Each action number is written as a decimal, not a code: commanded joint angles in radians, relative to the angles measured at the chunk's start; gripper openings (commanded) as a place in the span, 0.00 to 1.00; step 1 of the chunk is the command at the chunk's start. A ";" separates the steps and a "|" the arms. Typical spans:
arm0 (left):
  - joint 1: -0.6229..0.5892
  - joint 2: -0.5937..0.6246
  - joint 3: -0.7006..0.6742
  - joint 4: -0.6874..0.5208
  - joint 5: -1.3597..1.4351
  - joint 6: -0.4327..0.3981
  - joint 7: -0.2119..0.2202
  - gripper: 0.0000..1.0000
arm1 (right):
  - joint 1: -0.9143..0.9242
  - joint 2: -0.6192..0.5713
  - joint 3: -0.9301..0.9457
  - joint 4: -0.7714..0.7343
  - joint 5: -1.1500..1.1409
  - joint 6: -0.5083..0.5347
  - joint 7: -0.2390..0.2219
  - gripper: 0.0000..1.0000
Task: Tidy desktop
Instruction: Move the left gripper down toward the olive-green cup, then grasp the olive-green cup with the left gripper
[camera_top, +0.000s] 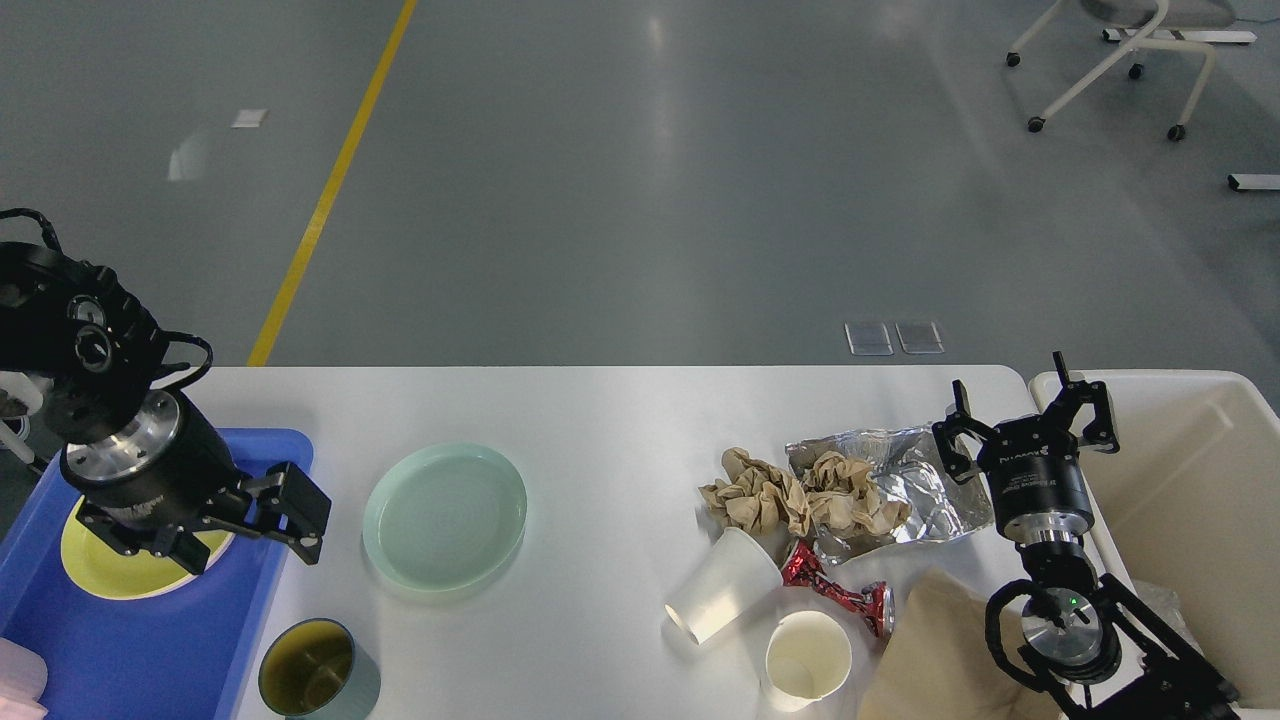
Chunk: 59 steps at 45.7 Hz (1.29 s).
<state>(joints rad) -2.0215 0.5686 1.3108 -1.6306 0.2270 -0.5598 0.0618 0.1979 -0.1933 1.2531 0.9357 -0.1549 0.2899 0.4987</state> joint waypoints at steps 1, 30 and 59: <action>0.167 0.010 -0.085 0.020 0.113 0.073 0.000 0.95 | 0.000 0.000 0.000 0.000 0.000 0.000 0.000 1.00; 0.466 -0.022 -0.127 0.150 0.288 0.290 0.000 0.94 | 0.000 0.000 0.000 0.000 0.000 0.000 0.000 1.00; 0.538 -0.050 -0.160 0.187 0.288 0.333 0.003 0.53 | 0.000 0.000 0.000 0.000 0.000 0.000 0.000 1.00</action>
<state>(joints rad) -1.4838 0.5173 1.1506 -1.4436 0.5170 -0.2197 0.0629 0.1979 -0.1933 1.2532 0.9357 -0.1549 0.2899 0.4995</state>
